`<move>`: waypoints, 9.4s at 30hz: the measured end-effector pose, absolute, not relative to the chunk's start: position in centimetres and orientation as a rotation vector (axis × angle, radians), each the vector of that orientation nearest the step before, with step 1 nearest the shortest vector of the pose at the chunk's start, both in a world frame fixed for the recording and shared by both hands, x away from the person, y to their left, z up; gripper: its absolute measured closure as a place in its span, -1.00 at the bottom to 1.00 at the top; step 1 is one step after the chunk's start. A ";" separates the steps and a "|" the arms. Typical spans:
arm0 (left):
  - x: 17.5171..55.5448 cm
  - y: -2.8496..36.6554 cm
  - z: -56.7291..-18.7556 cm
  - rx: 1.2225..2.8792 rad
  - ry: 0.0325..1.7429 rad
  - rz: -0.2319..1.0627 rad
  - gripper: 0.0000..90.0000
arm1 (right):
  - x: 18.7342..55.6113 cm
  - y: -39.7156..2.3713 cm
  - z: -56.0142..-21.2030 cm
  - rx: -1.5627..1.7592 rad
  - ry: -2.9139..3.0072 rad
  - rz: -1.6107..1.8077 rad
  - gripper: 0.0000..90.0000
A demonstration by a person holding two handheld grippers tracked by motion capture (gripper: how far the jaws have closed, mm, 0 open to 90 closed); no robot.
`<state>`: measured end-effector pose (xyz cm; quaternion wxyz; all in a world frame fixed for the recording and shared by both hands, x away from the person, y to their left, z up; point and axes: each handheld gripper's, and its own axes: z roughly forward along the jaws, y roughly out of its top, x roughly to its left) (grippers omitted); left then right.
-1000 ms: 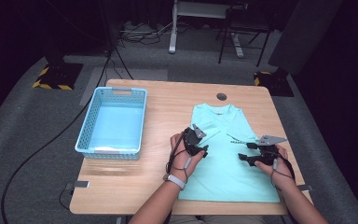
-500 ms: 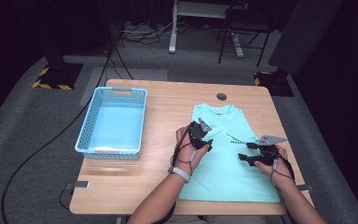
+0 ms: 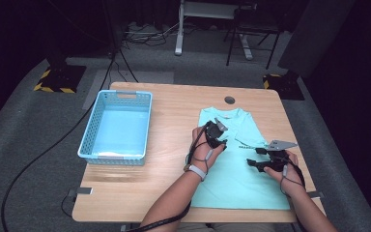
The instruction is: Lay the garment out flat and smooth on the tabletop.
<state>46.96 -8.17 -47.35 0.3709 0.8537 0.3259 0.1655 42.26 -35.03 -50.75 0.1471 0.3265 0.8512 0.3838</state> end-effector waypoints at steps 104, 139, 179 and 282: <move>43.7 -2.9 -47.0 2.112 0.874 0.441 -0.08 | 42.2 -35.1 -50.8 0.937 2.448 1.106 -0.32; 41.7 0.1 -50.7 2.210 0.800 0.334 -0.36 | 42.2 -34.6 -50.1 0.954 2.455 1.089 -0.37; 41.7 0.1 -50.8 2.214 0.792 0.330 -0.40 | 49.5 -31.0 -49.2 0.915 2.465 1.043 0.05; 46.7 -1.5 -50.8 2.232 0.824 0.326 -0.70 | 46.9 -37.2 -50.8 1.042 2.407 1.043 -0.70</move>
